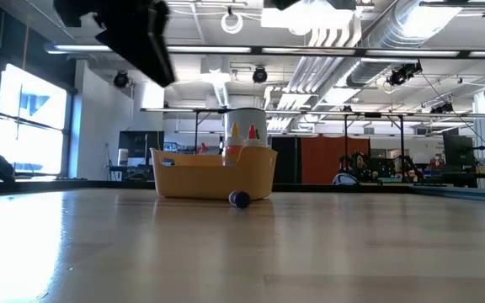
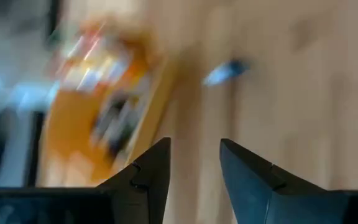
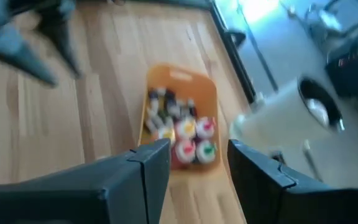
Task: Pick & Place food coloring
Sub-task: Put the dark blue food coloring bottle into the yellow bin
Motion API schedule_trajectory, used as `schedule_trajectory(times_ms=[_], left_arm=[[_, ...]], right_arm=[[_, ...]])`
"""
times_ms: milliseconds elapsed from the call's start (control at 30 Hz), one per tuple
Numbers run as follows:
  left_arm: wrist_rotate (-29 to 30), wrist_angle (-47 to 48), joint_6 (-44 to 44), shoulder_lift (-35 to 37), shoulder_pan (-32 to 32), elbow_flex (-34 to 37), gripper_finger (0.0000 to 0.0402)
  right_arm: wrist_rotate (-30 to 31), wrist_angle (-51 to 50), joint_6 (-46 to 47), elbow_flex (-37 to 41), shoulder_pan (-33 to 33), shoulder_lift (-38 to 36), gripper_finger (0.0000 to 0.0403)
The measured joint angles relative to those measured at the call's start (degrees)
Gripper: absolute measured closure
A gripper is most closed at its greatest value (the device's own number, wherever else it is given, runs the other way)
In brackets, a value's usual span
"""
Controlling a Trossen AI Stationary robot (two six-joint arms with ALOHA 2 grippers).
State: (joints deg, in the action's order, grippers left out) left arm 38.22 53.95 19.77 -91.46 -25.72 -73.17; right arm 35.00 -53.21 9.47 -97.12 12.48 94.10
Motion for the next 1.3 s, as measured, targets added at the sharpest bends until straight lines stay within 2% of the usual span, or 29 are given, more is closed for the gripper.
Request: schedule_trajectory(times_ms=[100,200,333,400,600,733,800,933,1200,1300], left_arm=[[-4.6,-9.6,-15.9,-0.8,1.5,0.1,0.0266],[-9.7,-19.1,-28.9,-3.2,3.7,-0.1,0.0266],[-18.5,-25.4,-40.1,-7.0,7.0,-0.2,0.0266],[-20.0,-23.8,-43.8,-8.8,8.4,0.2,0.0266],[-19.9,-25.1,-51.6,-13.9,12.4,0.0,0.0266],[-20.3,-25.4,-54.2,-16.0,14.3,0.1,0.0266],[-22.5,-25.5,-54.5,-16.4,15.1,0.1,0.0266],[-27.8,-26.3,-55.9,-16.5,16.2,0.1,0.0266],[-31.8,-28.6,-59.0,-16.6,16.9,0.1,0.0266],[-31.7,-28.8,-59.9,-18.0,17.3,0.1,0.0266]], right_arm=[[-1.6,-6.1,6.1,1.3,0.9,-3.2,0.0249],[-4.5,-7.7,10.6,6.0,1.9,-6.7,0.0249],[-4.5,-4.4,19.2,15.8,3.3,-11.1,0.0249],[-2.2,-1.7,23.0,21.6,3.5,-13.5,0.0249],[4.6,11.6,29.4,39.9,3.7,-19.5,0.025],[2.5,24.0,27.9,50.1,2.4,-22.2,0.025],[1.0,29.5,26.5,53.8,1.5,-23.3,0.025],[-2.6,36.0,22.3,58.1,-1.1,-25.6,0.0249],[-4.1,38.5,22.0,59.4,-4.6,-28.7,0.0249],[-5.5,38.7,22.0,59.4,-4.6,-28.9,0.0249]])
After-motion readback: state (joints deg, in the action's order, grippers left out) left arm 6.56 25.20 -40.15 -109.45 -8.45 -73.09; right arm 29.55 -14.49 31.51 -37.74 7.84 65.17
